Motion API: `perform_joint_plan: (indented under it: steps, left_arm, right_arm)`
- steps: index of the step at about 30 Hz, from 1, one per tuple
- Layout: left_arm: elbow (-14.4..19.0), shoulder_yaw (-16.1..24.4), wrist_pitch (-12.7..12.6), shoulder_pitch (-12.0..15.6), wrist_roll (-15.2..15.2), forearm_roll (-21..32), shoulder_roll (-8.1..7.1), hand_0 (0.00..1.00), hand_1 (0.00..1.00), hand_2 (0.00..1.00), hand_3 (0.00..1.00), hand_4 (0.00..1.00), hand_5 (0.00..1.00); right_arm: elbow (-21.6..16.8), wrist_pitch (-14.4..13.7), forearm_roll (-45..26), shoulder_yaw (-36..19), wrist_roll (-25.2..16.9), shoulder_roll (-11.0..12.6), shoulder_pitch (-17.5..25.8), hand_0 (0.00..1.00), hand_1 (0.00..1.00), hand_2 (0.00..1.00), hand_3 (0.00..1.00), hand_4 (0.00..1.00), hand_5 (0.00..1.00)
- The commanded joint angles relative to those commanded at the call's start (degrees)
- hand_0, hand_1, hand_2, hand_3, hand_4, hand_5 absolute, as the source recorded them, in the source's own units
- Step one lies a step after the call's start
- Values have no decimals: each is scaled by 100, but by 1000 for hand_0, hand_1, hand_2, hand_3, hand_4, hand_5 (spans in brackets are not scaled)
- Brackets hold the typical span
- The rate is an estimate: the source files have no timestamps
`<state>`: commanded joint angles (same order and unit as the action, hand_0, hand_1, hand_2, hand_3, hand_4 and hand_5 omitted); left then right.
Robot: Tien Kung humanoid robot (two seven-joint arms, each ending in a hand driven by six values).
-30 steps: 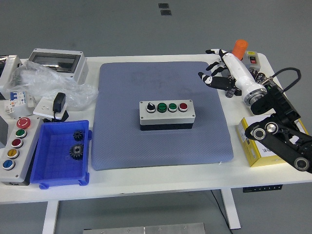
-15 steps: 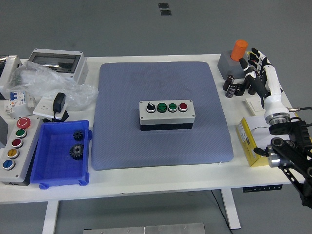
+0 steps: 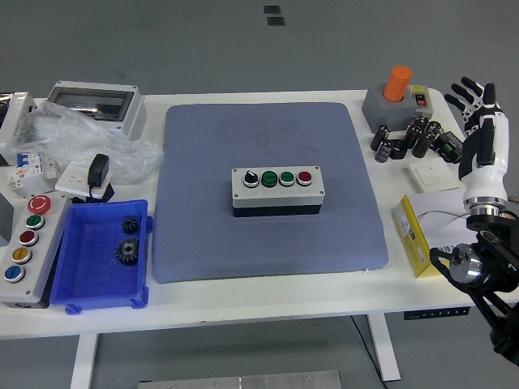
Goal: Pick up the button,place it on the desk,press the button,press the button
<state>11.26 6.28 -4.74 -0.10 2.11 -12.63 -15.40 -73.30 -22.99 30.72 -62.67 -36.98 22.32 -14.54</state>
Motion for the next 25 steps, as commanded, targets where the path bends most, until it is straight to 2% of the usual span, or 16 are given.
perform_joint_plan:
  steps: [4, 5, 17, 18, 25]
  left_arm:
    - [0, 2, -1, 3, 11, 4, 1, 586, 623, 606, 609, 583, 489]
    - [-1, 4, -2, 3, 15, 5, 2, 585, 624, 606, 606, 610, 508]
    - [-3, -8, -5, 25, 19, 22, 10, 585, 624, 606, 606, 613, 509]
    - [-3, -7, -5, 29, 17, 20, 12, 585, 624, 606, 606, 613, 509]
    - [-3, -2, 0, 39, 14, 12, 22, 585, 624, 606, 606, 613, 509]
  right_arm:
    - [-99, 383, -582, -60, 0, -35, 39, 684, 747, 790, 770, 998, 918]
    - [-146, 513, -764, -69, 0, -37, 50, 608, 719, 820, 786, 998, 949]
    - [-734, 1289, -1989, -145, 0, 115, 182, 599, 709, 820, 806, 998, 983]
    - [-794, 1375, -2113, -125, 0, 127, 190, 598, 716, 829, 841, 998, 998]
    - [-974, 1886, -2781, 17, 0, 154, 212, 598, 716, 829, 841, 998, 998]
